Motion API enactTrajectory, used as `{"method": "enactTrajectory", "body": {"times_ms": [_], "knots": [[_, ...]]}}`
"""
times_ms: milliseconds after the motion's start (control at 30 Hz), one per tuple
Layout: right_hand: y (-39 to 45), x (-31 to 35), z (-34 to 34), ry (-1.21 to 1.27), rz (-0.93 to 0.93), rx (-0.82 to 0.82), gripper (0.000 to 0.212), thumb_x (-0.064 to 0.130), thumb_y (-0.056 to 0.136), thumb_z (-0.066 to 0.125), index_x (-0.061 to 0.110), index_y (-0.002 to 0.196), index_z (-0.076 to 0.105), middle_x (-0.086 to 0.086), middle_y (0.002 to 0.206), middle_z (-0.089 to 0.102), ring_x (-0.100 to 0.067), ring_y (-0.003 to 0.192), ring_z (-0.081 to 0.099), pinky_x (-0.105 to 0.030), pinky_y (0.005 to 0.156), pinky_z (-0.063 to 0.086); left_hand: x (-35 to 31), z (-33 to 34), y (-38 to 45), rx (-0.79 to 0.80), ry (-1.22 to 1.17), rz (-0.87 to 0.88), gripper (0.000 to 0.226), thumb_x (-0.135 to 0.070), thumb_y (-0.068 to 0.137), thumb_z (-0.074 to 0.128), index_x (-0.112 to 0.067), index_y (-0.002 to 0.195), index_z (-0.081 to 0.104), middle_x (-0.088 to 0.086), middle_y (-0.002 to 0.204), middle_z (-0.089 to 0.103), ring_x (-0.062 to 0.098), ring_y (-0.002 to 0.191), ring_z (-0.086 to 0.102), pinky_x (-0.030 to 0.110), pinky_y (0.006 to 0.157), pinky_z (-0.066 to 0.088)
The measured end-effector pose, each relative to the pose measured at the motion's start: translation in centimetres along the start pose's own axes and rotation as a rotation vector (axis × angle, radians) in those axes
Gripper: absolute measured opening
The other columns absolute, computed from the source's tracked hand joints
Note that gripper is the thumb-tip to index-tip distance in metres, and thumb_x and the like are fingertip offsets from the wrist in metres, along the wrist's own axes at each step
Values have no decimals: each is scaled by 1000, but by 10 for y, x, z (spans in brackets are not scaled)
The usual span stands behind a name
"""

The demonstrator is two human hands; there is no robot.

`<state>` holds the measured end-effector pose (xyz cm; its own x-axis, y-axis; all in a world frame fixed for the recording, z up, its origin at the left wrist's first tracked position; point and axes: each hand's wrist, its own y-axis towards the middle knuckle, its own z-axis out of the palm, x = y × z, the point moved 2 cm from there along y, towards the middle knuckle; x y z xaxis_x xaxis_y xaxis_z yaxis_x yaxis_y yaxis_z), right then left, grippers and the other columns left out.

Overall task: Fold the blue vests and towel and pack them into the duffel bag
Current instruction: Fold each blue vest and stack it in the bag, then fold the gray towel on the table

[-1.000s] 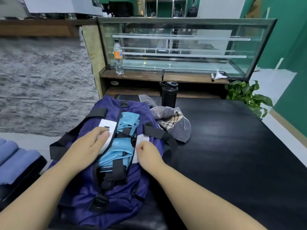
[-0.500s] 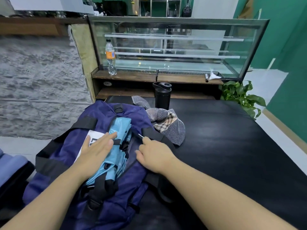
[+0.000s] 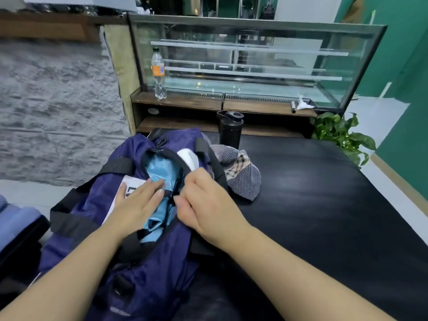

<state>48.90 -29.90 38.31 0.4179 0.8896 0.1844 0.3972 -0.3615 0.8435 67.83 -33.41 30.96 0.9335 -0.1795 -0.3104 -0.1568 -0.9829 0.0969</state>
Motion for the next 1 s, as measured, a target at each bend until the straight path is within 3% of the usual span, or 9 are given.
{"method": "enactTrajectory", "body": {"times_ms": [100,200,300,367,500,633,767,867,1000], "knots": [[2,-2,8,71,58,4,22,8,85,50,-5,69,58,-20,75,53,-20,74,41,-26,72,40,-1,-1,0,-38,29,58,82,-62,71,-14,-34,146,5,-32,143,8,-11,134,-2,31,110,-20],[-20,-16,19,140,161,126,23,16,91,51,-2,78,57,-16,89,54,-18,81,47,-26,78,43,2,0,0,-146,-248,-11,79,-75,77,0,-42,141,33,-46,131,24,-27,128,14,12,106,-19],[-42,-27,16,187,273,163,16,22,94,46,11,94,57,-3,108,51,0,90,51,-23,78,46,2,0,-4,-193,-423,-33,64,-71,83,12,-44,133,42,-39,126,47,-29,123,23,6,107,-10],[-45,-41,7,273,330,30,13,18,94,43,18,100,55,6,113,48,9,95,48,-18,79,44,0,-1,-9,-209,-535,-38,51,-65,84,19,-47,125,43,-41,120,53,-33,116,24,0,104,-3],[-44,-107,0,126,612,-288,15,12,89,46,13,100,56,16,108,47,-11,103,51,-32,84,46,2,3,-9,-230,-570,-5,55,-65,82,20,-43,124,47,-50,119,44,-27,120,30,2,105,1],[-60,-183,8,-178,1143,-2,44,12,87,61,5,128,45,-11,135,44,-32,129,34,-37,103,31,5,7,-7,-210,-534,-9,54,-64,82,20,-44,125,46,-52,120,42,-27,121,29,5,108,1],[-70,-218,21,-161,1163,242,82,23,80,75,16,145,25,-1,155,24,-23,144,19,-39,114,25,10,11,-6,-214,-496,2,60,-62,86,19,-36,132,47,-49,125,42,-18,127,32,8,109,0],[-71,-223,28,-12,1208,254,68,18,87,66,15,142,25,-2,134,51,-27,124,48,-33,97,36,9,12,-6,-209,-454,1,59,-60,86,17,-37,132,46,-51,126,37,-21,125,31,9,110,-2],[-86,-216,24,-145,1159,263,38,7,92,51,10,129,44,-13,117,62,-34,108,55,-34,81,38,6,12,-5,-206,-440,8,48,-56,86,19,-45,128,39,-60,115,36,-28,122,26,7,109,-4]]}}
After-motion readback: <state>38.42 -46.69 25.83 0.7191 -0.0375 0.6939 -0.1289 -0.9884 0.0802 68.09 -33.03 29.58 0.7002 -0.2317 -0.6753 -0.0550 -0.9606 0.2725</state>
